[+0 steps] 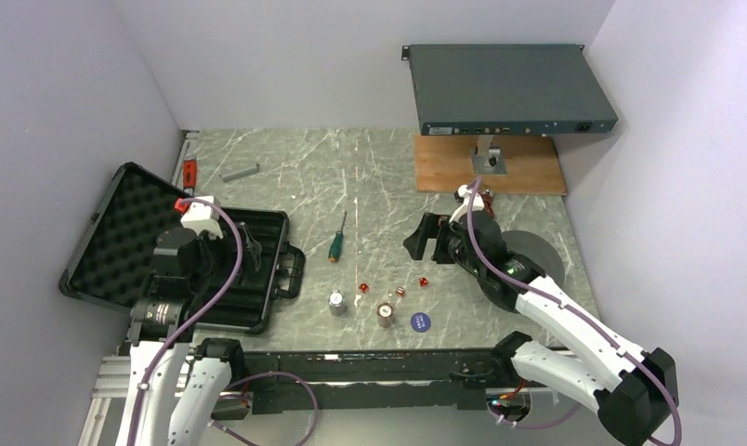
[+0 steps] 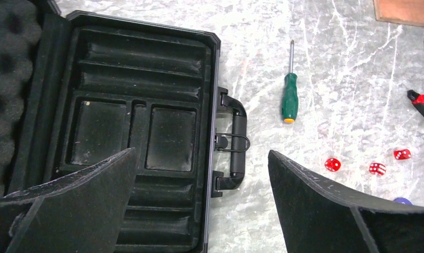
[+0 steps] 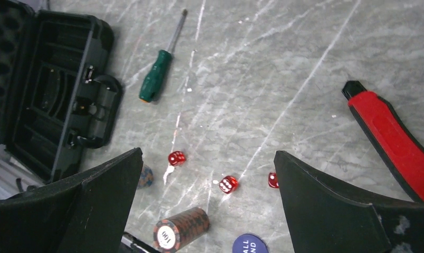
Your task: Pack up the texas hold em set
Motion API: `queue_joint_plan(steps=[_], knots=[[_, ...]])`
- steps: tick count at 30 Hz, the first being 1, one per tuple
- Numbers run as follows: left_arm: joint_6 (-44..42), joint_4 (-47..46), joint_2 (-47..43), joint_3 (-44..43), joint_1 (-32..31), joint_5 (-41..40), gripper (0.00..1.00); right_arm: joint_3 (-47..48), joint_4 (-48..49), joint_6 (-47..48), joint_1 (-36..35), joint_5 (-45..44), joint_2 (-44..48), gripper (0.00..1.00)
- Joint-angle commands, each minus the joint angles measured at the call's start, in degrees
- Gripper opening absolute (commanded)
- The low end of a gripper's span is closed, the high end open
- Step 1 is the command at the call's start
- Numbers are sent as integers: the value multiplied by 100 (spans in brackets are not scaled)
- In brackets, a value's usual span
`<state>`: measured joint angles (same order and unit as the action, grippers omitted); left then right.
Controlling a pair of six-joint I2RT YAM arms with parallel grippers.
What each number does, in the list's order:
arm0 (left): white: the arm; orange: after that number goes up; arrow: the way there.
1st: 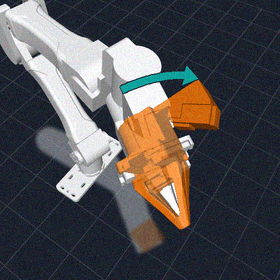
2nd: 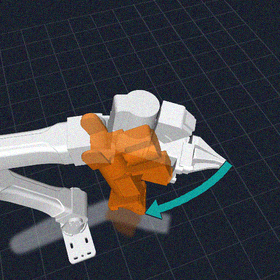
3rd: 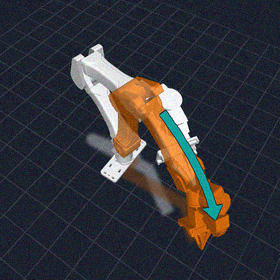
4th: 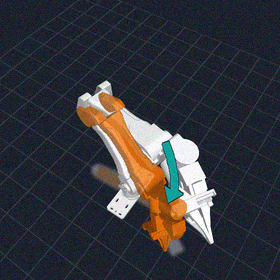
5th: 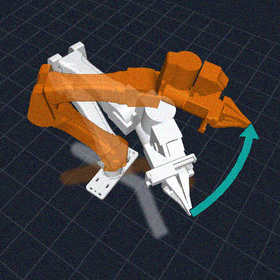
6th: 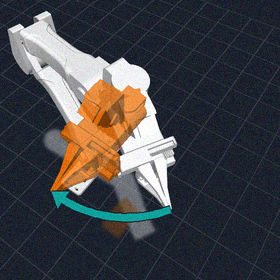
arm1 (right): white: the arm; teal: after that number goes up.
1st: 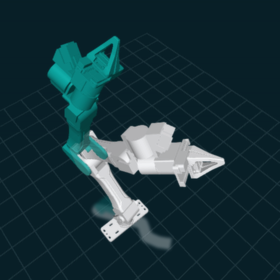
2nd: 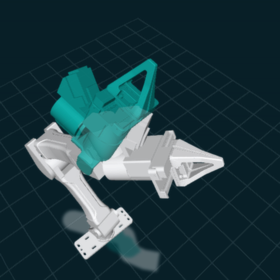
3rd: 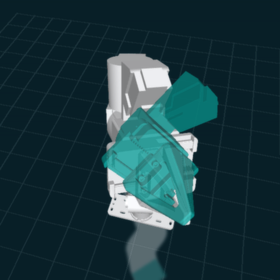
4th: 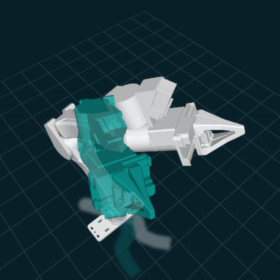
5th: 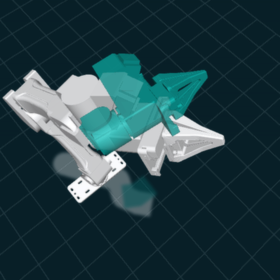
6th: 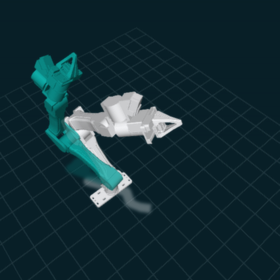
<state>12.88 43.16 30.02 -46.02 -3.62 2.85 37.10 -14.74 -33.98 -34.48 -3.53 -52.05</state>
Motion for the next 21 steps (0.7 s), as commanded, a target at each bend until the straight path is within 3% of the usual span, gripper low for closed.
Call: queue_joint_plan(steps=[1, 5, 12, 21], knots=[[-208, -301, 235, -10, 118, 635, 99, 675, -478, 308, -31, 322, -51, 100], [-248, -403, 287, 14, 176, 907, 99, 1095, -1320, 211, -58, 327, -133, 100], [-130, -405, 175, 73, 177, 593, 99, 1631, -2560, -368, -253, 541, -303, 100], [18, -351, 1, 144, 37, 167, 99, 2268, -3592, -1679, -1624, -268, -926, 99]])
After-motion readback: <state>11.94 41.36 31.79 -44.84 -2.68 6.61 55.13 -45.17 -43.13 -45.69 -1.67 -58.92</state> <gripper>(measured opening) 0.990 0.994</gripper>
